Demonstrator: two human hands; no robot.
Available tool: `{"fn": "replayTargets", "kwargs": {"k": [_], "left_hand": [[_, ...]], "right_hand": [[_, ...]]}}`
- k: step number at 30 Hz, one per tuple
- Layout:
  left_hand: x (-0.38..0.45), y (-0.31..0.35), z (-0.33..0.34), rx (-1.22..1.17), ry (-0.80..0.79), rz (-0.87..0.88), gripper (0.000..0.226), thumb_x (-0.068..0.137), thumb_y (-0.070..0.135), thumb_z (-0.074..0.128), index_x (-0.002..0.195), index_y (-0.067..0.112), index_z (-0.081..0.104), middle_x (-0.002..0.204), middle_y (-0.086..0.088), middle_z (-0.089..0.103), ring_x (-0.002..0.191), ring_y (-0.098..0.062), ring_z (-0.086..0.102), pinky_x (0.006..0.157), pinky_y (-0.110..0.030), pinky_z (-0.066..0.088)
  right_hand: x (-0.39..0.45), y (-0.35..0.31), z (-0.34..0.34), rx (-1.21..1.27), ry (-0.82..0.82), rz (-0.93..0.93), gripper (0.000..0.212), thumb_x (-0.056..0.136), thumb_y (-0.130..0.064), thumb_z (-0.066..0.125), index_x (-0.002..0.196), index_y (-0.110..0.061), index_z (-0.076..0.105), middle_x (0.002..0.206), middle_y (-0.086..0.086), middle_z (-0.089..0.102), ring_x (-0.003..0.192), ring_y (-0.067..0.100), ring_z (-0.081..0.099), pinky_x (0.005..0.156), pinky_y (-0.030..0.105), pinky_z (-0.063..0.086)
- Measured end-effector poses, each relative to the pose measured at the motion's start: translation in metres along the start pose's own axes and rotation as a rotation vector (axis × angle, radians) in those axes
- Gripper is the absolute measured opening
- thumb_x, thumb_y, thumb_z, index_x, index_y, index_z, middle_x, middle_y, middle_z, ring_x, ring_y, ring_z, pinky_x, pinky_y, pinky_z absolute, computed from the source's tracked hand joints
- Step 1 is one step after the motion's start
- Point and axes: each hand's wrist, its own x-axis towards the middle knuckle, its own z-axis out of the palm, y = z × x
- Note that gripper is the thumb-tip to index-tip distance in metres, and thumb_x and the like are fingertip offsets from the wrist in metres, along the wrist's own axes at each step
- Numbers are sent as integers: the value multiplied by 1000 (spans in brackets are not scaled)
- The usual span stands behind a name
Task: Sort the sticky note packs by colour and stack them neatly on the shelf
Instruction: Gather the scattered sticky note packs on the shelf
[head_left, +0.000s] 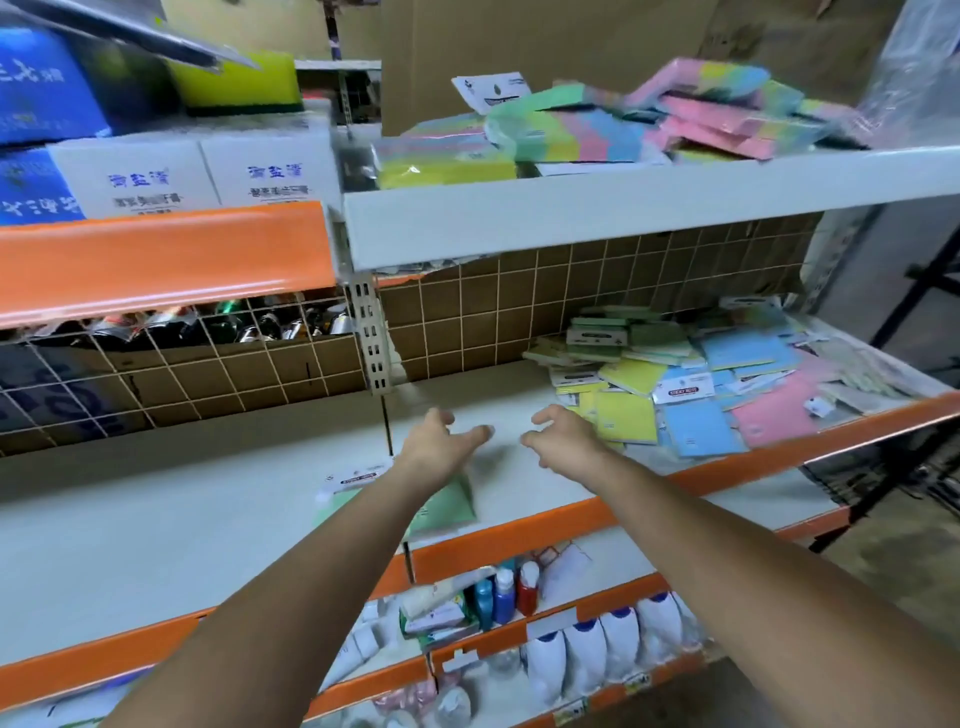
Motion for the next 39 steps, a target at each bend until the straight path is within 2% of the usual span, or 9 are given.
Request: {"fn": "replayTargets", "kwargs": {"k": [4, 8, 11, 16, 19, 21, 26, 34, 39], "left_hand": [[7, 41, 29, -108, -14, 48, 60, 85, 50, 63, 128, 10, 50, 125, -8, 58, 104, -22, 56, 83, -29, 43], [16, 88, 58, -241, 0, 57, 56, 90, 43, 60, 132, 8, 48, 130, 1, 52, 119, -27, 51, 78, -26, 44], [29, 119, 79, -342, -9, 71, 47, 93, 38, 58, 131, 13, 49, 125, 2, 55, 100, -20, 52, 64, -22, 40], [56, 152, 108, -351, 7, 13, 51, 93, 38, 56, 134, 9, 47, 111, -10, 61, 92, -23, 59, 64, -25, 42], [73, 166, 119, -369, 31, -45, 51, 94, 41, 54, 134, 10, 48, 124, -10, 59, 109, -25, 58, 93, -35, 49], [85, 173, 127, -380, 71, -90, 46, 94, 38, 55, 130, 10, 52, 124, -12, 60, 111, -27, 59, 99, -39, 48], [105, 178, 140, -474, 57, -145, 46, 96, 30, 54, 134, 6, 47, 114, -11, 65, 96, -23, 67, 78, -32, 56], [133, 188, 154, -555, 44, -187, 36, 96, 26, 54, 123, 3, 54, 111, -14, 65, 93, -26, 66, 85, -39, 57], [148, 191, 159, -620, 37, -218, 33, 97, 22, 51, 121, 0, 54, 85, -12, 63, 69, -20, 61, 80, -36, 55]], "right_hand": [[17, 9, -40, 26, 72, -32, 35, 87, -29, 60, 120, -20, 56, 107, 11, 64, 86, 27, 66, 78, 35, 52], [43, 22, -92, -3, 172, -56, 28, 86, -28, 59, 113, -21, 60, 105, 10, 67, 90, 29, 66, 80, 35, 54], [61, 32, -130, -17, 212, -67, 24, 86, -29, 59, 108, -19, 60, 108, 11, 66, 96, 31, 64, 84, 36, 52], [97, 45, -176, -128, 237, -67, 6, 88, -21, 51, 88, -17, 54, 93, 10, 60, 87, 30, 56, 62, 25, 40], [119, 47, -191, -165, 212, -85, 18, 91, -20, 53, 105, -10, 60, 114, 16, 62, 106, 33, 58, 80, 31, 44], [130, 46, -198, -174, 222, -100, 25, 91, -22, 54, 109, -6, 61, 116, 18, 62, 109, 34, 58, 87, 34, 47], [151, 46, -201, -320, 233, -155, 27, 91, -29, 56, 111, -12, 60, 117, 13, 63, 105, 30, 59, 78, 31, 43], [178, 36, -197, -457, 38, -284, 53, 91, -29, 58, 141, -19, 44, 142, 11, 50, 126, 30, 50, 101, 34, 44], [196, 33, -183, -448, -31, -264, 64, 85, -30, 59, 144, -38, 37, 148, 2, 43, 129, 29, 48, 106, 39, 42]]}}
